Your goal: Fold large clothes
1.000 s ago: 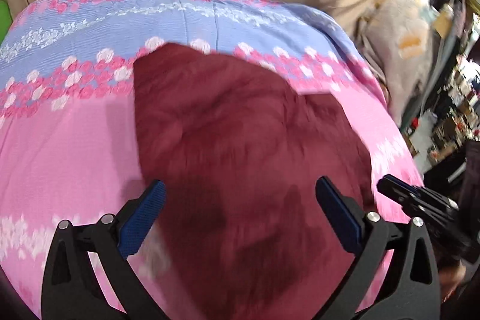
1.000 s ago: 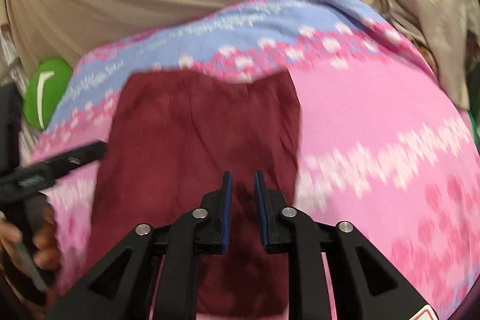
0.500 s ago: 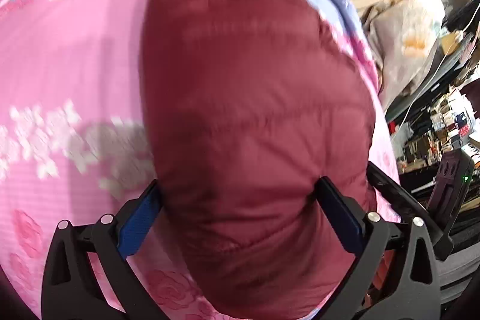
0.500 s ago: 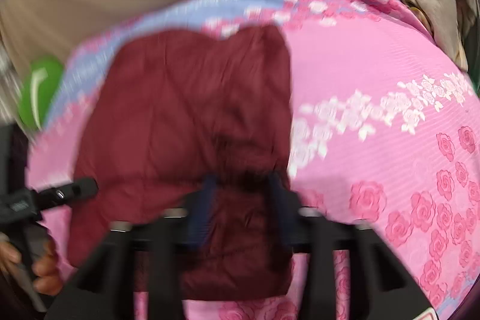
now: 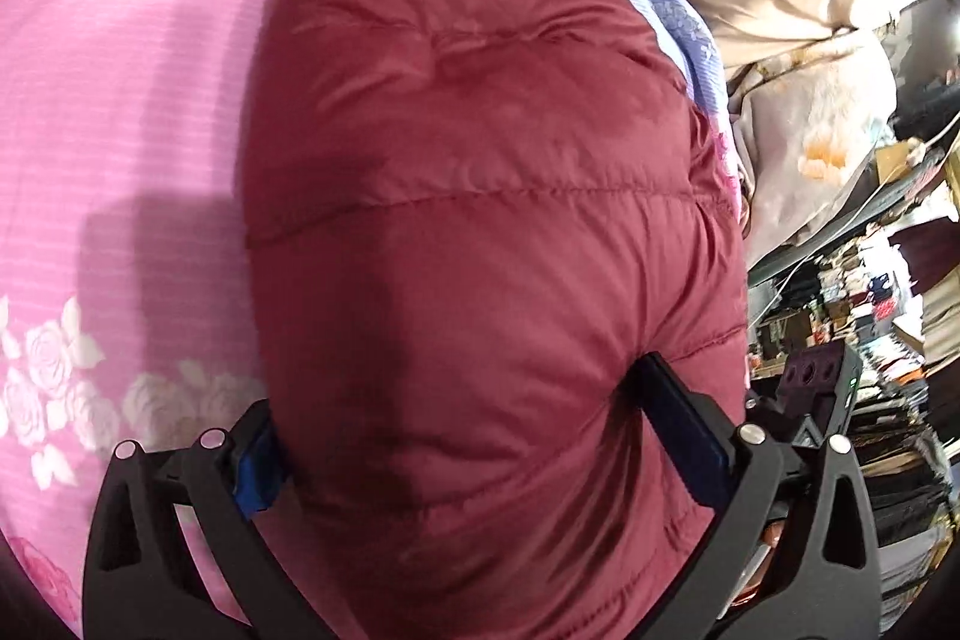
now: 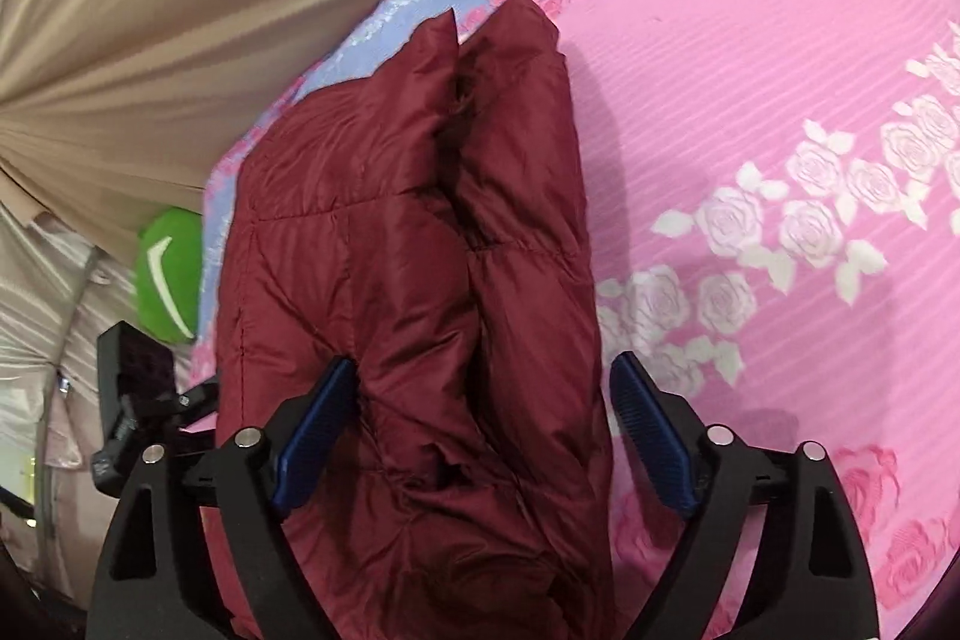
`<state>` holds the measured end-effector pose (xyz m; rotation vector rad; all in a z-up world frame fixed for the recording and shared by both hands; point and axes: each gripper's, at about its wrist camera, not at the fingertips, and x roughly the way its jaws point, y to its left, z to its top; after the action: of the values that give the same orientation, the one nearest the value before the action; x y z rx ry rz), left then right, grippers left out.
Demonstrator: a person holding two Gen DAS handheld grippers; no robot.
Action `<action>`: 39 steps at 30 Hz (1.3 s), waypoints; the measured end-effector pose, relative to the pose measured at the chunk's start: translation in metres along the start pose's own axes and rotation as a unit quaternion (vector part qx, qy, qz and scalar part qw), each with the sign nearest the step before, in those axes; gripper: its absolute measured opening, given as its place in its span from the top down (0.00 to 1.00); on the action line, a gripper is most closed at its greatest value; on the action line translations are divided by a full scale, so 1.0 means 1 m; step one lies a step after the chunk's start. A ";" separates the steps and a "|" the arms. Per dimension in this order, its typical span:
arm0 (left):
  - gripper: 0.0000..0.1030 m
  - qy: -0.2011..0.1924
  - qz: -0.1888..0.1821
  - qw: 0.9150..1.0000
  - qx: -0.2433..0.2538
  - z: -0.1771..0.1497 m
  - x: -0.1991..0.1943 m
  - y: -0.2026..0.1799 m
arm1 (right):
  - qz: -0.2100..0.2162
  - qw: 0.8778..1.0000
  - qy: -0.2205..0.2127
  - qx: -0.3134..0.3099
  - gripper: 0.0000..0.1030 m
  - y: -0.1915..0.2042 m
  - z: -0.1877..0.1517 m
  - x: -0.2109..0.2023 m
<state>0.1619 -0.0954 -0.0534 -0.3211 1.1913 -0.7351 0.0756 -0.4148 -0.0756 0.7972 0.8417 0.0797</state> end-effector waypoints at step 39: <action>0.43 -0.279 0.023 0.917 0.285 0.013 -0.261 -0.080 | 0.157 0.930 -0.223 -0.245 0.72 0.281 0.016 -0.073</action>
<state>0.1000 0.0191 0.1872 -0.0043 0.4096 -0.8417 0.1036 -0.2506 0.1626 0.4390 0.2343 0.3653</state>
